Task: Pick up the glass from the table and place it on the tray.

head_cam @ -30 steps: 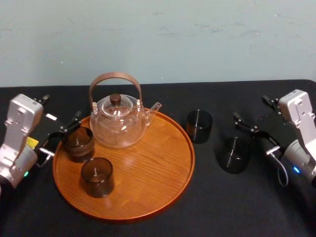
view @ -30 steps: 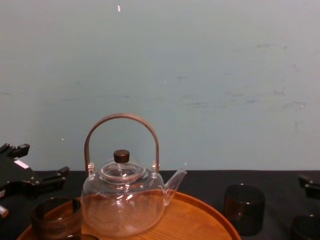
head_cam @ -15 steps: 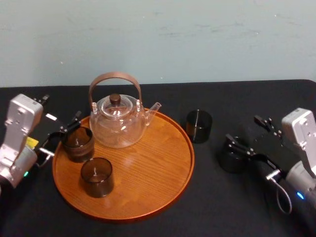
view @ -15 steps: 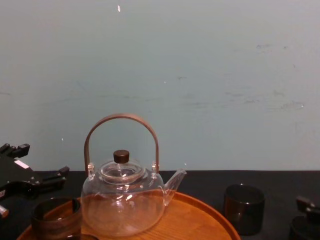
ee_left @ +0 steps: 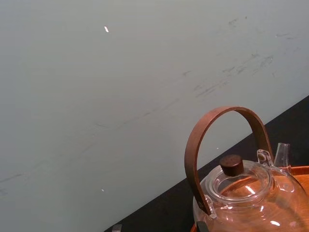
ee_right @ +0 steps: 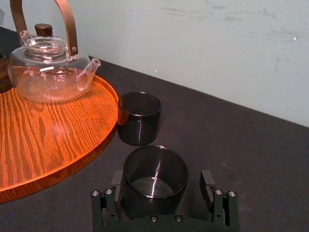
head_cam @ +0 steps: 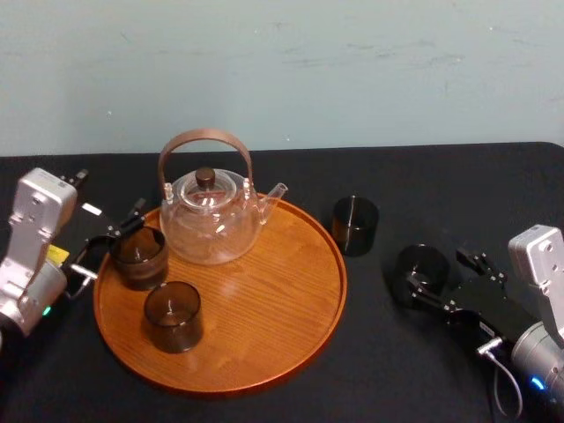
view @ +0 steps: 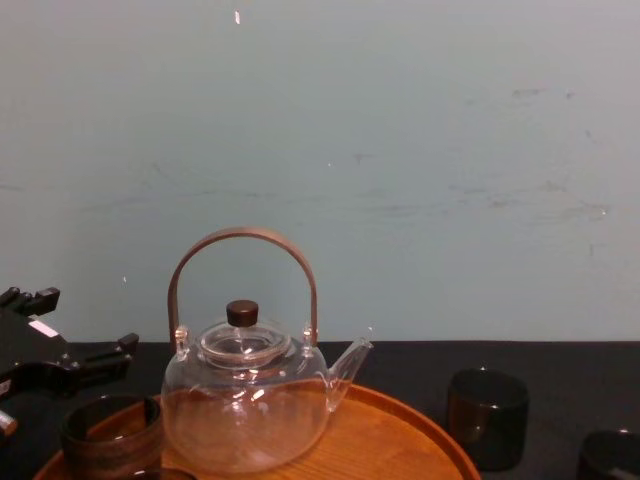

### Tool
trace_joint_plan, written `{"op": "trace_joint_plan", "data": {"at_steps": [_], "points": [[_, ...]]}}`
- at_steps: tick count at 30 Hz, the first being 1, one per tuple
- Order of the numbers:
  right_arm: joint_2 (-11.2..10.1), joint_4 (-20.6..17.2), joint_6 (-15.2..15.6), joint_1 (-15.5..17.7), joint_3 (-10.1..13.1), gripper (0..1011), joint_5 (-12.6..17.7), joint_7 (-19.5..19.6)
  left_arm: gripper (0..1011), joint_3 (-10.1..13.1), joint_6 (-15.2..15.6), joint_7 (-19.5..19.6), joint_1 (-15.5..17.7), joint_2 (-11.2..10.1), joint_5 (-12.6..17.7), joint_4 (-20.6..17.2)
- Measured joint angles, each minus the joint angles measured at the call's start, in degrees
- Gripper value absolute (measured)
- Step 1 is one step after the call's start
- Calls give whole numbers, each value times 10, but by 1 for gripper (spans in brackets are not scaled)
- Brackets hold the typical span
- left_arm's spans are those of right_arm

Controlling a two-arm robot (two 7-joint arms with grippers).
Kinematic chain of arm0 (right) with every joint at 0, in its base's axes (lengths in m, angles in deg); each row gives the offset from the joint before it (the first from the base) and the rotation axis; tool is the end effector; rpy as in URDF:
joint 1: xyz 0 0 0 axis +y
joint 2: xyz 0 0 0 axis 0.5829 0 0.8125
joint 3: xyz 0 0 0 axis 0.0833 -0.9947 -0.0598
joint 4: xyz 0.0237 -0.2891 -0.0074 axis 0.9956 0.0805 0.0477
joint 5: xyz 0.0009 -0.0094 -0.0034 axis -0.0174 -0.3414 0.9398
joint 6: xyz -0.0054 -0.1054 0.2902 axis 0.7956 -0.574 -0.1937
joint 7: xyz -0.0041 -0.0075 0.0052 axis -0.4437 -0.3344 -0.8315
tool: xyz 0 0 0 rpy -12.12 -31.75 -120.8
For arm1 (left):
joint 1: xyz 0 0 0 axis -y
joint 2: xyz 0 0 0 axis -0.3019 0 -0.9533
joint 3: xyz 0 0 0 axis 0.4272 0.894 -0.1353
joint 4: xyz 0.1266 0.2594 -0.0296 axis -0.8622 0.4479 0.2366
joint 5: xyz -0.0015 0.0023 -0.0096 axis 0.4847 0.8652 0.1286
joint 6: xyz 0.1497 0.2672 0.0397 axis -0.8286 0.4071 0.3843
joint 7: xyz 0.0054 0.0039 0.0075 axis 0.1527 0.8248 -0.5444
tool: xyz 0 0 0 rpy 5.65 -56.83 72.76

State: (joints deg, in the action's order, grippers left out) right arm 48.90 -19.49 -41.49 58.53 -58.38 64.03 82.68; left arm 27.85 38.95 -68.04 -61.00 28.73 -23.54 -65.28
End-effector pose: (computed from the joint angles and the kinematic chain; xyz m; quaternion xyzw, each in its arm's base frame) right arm 0.2863 -0.0706 -0.3179 -0.1415 -0.0025 -0.5282 0.8372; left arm 0.3582 0.0827 -0.3023 0.1415 -0.1325 0.5800 0.7912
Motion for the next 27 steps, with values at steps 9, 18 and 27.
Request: {"op": "trace_joint_plan", "data": {"at_steps": [9,18,27], "points": [[13,12,4,2,6,1002,0,-16,1002,0,0,0,0,0,0,0],[23,18,6,7,16,1002,-1,-31,1001,0,0,0,0,0,0,0],[38,35,7,8,25,1002,-1,-48,1002,0,0,0,0,0,0,0]]}}
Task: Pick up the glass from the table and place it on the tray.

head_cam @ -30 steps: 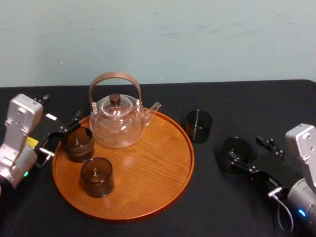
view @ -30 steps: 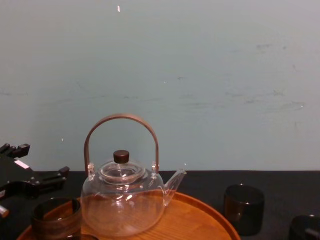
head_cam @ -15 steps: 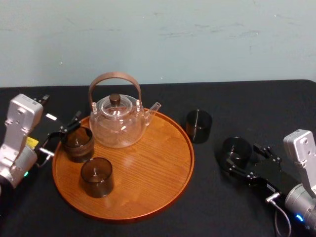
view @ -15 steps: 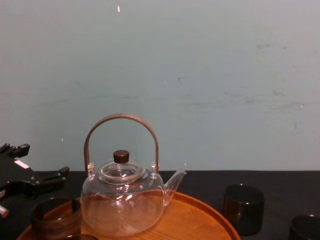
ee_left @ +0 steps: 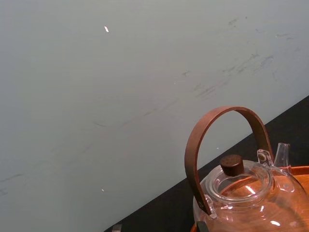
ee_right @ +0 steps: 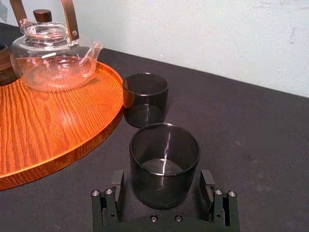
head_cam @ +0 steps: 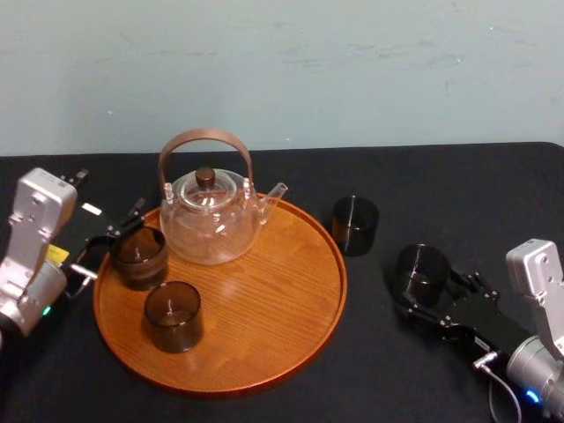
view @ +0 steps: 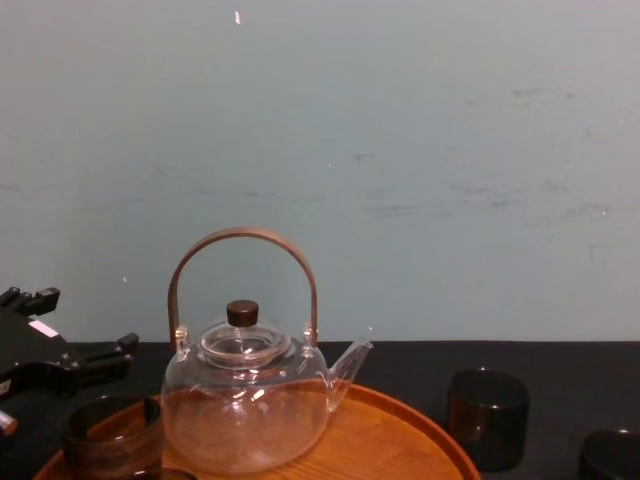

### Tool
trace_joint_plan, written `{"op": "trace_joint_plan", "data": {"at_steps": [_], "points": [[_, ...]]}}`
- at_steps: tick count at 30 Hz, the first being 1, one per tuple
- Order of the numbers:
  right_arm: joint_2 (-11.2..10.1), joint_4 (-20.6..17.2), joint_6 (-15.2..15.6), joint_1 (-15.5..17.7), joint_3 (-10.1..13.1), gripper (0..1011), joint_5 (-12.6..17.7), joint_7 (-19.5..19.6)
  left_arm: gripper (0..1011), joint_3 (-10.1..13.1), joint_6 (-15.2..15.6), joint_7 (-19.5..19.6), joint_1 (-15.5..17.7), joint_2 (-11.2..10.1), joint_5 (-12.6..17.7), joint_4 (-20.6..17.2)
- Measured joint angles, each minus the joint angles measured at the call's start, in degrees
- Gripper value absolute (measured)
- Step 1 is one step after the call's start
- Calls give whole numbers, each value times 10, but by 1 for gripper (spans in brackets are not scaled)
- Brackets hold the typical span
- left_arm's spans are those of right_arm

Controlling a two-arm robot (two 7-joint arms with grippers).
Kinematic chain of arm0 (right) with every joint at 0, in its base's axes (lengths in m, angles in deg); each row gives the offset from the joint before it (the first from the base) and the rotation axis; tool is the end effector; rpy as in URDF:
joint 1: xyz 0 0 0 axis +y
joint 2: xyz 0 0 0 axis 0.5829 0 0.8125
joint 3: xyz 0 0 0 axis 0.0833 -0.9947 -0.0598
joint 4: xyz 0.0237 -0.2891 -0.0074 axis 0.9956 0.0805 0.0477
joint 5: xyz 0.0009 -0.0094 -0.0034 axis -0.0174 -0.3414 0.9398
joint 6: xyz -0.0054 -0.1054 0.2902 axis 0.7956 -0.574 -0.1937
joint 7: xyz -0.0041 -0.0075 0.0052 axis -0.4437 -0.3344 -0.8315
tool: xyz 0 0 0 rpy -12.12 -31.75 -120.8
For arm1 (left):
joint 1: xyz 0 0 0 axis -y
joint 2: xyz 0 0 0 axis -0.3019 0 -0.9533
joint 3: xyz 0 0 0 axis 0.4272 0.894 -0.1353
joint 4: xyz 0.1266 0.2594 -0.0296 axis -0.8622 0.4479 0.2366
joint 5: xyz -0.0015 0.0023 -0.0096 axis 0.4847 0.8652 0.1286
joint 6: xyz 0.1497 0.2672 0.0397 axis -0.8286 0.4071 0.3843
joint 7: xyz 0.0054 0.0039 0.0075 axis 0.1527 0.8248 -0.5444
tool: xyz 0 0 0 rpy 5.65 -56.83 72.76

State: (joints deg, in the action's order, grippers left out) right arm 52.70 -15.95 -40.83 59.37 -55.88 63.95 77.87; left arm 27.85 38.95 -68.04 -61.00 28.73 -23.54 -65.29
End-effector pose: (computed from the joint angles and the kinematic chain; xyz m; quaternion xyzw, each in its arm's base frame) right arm 0.2849 -0.0727 -0.3363 -0.1382 0.0388 -0.5200 0.8420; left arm 0.3582 0.0827 -0.3022 0.1414 -0.1325 0.5799 0.7913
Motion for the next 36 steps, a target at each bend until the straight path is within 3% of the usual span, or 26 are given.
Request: {"op": "trace_joint_plan", "data": {"at_steps": [17,26,36], "points": [[27,36,1,-20,11,1002,-8,-29,1001,0,0,0,0,0,0,0],[44,70,4,-54,10,1003,-22,-51,1001,0,0,0,0,0,0,0],[68,131,1,-97,5,1002,-35,-80,1001,0,0,0,0,0,0,0]]}}
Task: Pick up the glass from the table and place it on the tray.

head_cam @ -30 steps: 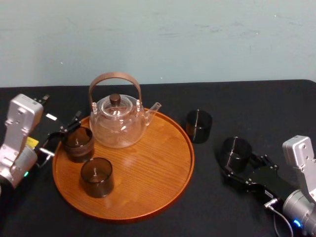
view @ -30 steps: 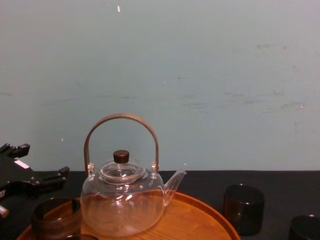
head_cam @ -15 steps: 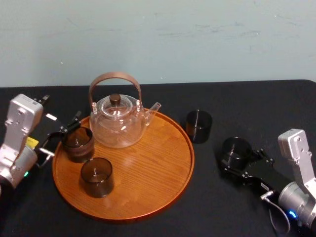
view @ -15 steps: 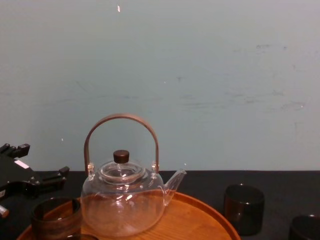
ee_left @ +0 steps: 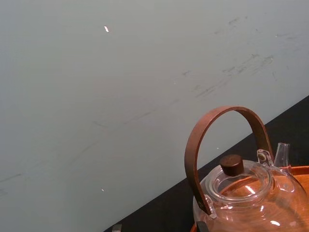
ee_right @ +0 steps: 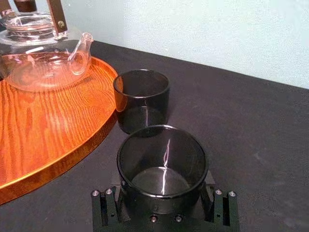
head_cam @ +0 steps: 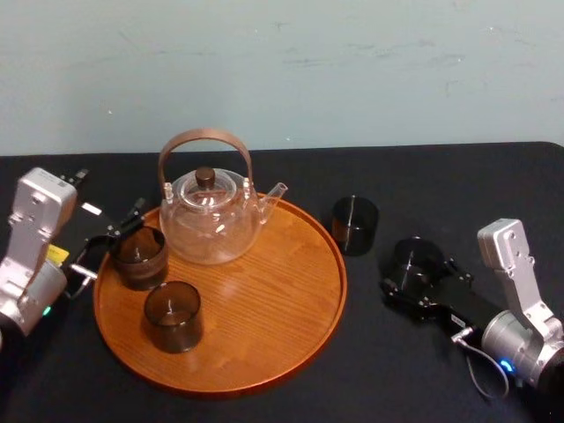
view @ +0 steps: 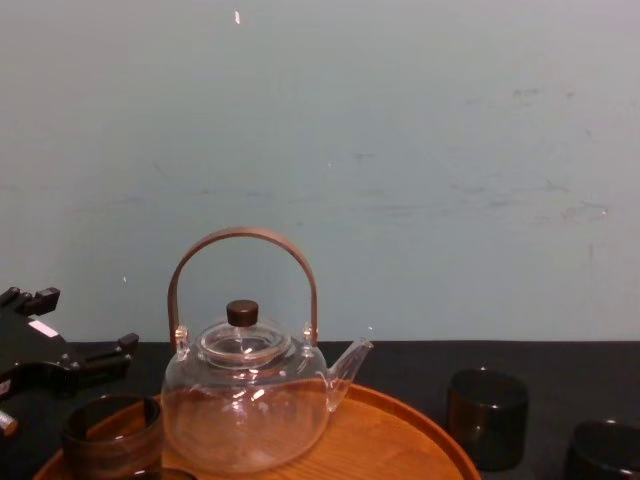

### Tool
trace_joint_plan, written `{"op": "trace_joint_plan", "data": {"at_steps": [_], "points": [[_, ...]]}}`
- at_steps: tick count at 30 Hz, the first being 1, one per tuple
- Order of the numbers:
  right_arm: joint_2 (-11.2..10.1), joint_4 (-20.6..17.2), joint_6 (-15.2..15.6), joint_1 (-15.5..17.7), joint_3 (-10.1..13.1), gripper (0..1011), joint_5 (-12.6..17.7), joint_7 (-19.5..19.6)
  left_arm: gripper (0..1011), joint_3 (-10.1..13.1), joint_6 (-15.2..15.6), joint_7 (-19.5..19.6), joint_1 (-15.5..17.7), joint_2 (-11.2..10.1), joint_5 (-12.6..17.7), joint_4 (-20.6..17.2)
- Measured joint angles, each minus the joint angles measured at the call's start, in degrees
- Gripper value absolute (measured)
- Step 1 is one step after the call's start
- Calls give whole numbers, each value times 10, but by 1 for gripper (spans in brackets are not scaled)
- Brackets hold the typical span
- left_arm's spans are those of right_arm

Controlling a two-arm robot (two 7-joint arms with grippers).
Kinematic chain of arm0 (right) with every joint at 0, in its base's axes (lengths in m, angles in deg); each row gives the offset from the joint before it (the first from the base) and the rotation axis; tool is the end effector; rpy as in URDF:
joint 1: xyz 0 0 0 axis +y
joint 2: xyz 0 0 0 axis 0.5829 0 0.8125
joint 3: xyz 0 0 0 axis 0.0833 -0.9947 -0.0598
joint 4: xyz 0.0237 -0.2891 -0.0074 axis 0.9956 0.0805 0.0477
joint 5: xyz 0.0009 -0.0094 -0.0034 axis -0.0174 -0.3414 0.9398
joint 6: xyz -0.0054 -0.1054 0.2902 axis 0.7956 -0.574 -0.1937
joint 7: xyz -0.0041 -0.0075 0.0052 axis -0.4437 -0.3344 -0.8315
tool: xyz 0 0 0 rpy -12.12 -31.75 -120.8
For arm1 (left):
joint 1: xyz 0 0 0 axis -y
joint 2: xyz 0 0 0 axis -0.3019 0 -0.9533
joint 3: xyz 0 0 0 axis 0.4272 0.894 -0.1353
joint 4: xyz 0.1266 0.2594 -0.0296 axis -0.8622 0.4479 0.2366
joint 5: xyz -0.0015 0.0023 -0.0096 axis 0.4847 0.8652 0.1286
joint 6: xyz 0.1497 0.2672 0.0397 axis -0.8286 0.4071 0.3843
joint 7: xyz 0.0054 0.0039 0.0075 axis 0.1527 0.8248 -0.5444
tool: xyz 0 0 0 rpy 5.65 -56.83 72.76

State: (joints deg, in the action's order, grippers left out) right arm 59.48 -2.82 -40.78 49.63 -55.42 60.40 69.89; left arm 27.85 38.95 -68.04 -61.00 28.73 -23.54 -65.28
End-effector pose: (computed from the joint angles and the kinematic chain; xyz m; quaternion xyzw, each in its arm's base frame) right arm 0.3335 -0.0710 -0.3533 -0.1387 0.0556 -0.5007 0.8526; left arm 0.3582 0.0827 -0.3023 0.1415 -0.1325 0.5800 0.7912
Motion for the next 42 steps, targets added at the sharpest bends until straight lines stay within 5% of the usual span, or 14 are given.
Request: {"op": "trace_joint_plan", "data": {"at_steps": [35,42], "points": [[6,13,-4,-7,0,904,-2,-4,1001,0,0,0,0,0,0,0],[4,-12,-12,5,9,904,-5,-20,1001,0,0,0,0,0,0,0]]}}
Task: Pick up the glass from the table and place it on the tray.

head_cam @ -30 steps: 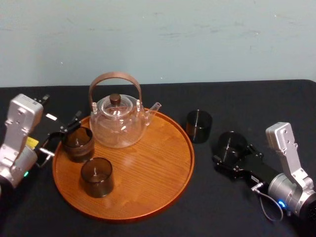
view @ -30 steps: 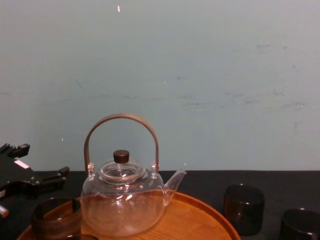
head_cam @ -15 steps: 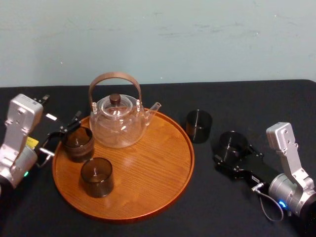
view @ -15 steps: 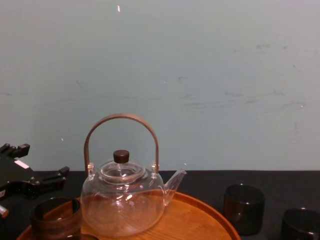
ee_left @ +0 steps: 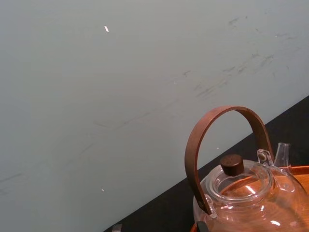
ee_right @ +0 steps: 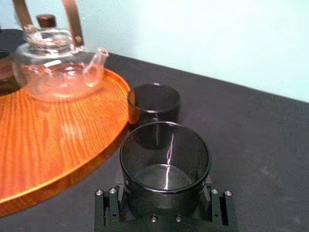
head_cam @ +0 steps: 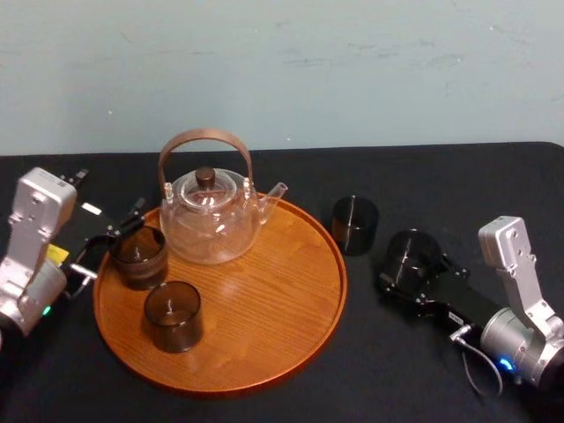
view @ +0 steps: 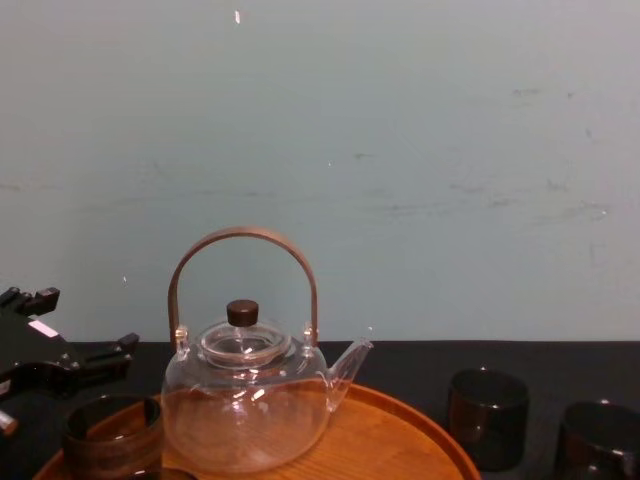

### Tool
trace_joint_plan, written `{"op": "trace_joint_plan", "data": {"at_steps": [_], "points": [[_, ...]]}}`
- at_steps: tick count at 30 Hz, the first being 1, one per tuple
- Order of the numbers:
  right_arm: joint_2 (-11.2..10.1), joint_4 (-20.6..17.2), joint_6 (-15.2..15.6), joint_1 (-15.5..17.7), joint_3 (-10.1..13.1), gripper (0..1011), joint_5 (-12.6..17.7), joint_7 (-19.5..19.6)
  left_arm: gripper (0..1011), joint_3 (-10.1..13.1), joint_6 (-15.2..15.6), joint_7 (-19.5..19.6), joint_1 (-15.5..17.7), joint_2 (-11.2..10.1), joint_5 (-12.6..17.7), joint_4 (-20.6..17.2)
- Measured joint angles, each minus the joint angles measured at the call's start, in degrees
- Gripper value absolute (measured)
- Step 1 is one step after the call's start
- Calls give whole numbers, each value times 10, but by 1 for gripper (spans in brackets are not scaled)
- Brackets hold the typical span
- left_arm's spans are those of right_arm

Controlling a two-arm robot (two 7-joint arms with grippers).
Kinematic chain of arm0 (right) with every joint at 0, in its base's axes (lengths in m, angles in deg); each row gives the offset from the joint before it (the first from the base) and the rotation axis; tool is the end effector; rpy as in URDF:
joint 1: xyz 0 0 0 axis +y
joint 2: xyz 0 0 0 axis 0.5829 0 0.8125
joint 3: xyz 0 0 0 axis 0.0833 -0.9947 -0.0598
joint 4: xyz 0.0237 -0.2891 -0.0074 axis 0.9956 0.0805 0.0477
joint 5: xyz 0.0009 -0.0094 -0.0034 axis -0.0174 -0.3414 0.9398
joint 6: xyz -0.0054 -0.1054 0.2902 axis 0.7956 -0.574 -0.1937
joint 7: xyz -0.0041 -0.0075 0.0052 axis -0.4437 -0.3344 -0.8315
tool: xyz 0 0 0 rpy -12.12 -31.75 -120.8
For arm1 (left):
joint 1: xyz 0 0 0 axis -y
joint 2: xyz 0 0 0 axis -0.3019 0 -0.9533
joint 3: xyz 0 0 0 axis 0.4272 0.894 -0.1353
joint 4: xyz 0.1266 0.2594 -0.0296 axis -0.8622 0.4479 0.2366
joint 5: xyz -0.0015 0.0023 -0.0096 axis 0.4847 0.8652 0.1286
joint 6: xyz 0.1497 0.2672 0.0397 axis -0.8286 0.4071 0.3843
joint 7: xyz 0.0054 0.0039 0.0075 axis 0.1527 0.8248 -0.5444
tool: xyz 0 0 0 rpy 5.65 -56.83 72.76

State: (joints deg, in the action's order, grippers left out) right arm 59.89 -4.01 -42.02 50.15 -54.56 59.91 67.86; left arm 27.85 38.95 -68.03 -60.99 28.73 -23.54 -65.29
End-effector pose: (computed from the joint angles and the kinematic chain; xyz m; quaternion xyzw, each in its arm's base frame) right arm 0.3328 -0.0693 -0.3489 -0.1244 0.0442 -0.4875 0.8631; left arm 0.3582 0.0827 -0.3022 0.1414 -0.1326 0.5799 0.7913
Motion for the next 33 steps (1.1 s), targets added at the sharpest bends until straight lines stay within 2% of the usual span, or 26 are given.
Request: {"op": "trace_joint_plan", "data": {"at_steps": [7,15,20,27,33], "points": [[-4,-48,4,19,2,905,-11,-7,1001,0,0,0,0,0,0,0],[-1,-76,6,26,-9,904,-20,-18,1001,0,0,0,0,0,0,0],[3,-78,9,20,-19,904,-22,-26,1001,0,0,0,0,0,0,0],[12,-62,10,-2,-39,905,-25,-44,1001,0,0,0,0,0,0,0],[25,-45,10,-27,-68,904,-35,-56,1001,0,0,0,0,0,0,0]]}}
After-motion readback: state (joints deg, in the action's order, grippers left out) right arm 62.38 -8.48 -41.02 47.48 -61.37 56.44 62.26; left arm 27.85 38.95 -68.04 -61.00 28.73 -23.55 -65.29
